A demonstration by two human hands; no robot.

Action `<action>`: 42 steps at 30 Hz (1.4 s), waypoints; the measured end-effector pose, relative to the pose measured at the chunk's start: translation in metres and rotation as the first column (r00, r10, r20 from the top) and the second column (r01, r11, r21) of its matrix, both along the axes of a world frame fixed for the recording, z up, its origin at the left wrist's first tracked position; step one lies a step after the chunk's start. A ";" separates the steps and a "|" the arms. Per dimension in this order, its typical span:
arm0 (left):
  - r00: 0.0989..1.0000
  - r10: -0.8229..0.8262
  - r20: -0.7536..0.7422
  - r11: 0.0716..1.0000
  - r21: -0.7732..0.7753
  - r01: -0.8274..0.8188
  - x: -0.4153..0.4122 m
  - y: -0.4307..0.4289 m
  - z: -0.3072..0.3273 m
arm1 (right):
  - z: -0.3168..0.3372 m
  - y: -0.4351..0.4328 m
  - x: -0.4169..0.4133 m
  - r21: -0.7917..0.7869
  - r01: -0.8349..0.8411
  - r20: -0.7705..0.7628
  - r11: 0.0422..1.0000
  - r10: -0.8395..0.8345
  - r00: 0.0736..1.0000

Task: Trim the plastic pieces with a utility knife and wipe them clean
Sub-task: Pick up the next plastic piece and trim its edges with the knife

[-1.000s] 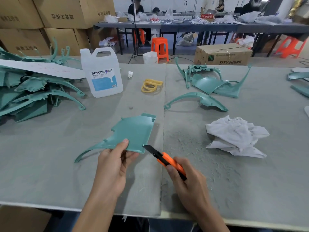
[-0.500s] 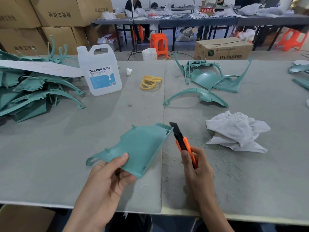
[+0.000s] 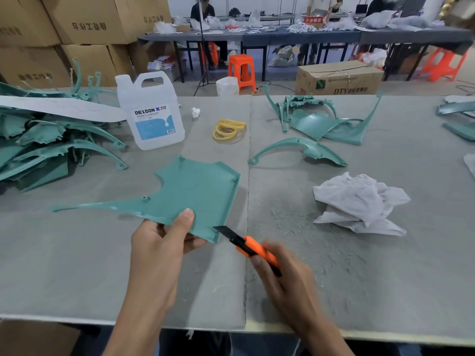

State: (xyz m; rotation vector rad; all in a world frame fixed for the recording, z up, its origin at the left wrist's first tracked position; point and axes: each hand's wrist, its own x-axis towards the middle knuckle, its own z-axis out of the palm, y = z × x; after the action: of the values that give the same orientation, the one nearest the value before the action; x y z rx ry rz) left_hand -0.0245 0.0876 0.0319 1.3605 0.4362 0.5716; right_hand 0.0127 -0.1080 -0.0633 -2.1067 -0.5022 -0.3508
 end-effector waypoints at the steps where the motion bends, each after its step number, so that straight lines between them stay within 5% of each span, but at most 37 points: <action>1: 1.000 0.004 0.005 1.000 0.011 -0.004 0.000 0.000 0.000 | 0.001 0.000 0.000 -0.003 -0.005 0.002 1.000 0.005 1.000; 9: 1.000 0.025 0.019 0.995 0.092 -0.026 -0.008 0.002 0.001 | 0.000 0.001 0.000 -0.043 -0.018 0.058 0.999 0.021 0.998; 17: 0.972 -0.232 -0.037 0.973 -0.007 0.232 -0.045 0.012 0.011 | -0.008 -0.003 0.011 0.184 0.231 -0.103 0.955 -0.215 0.971; 22: 0.990 -0.133 0.048 0.991 0.006 0.133 -0.039 0.013 0.014 | -0.010 -0.005 0.007 0.247 0.226 -0.097 0.942 -0.208 0.973; 28: 0.997 -0.082 0.014 0.996 -0.018 0.083 -0.014 0.006 0.000 | -0.005 0.002 -0.001 0.032 0.043 0.073 0.999 -0.045 0.996; 33: 0.989 -0.136 -0.054 0.988 0.072 0.139 -0.014 0.015 -0.013 | 0.002 -0.007 0.010 -0.024 0.255 -0.025 0.967 -0.255 0.967; 42: 0.967 -0.208 -0.144 0.925 0.294 0.243 -0.013 0.017 -0.025 | 0.001 -0.050 0.066 -0.537 0.281 0.026 0.795 -0.317 0.948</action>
State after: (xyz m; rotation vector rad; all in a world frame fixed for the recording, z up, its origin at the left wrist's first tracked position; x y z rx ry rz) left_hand -0.0371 0.1050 0.0065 1.7242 0.2791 0.3839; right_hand 0.0786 -0.1584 -0.0626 -2.7509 -0.2335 -0.3458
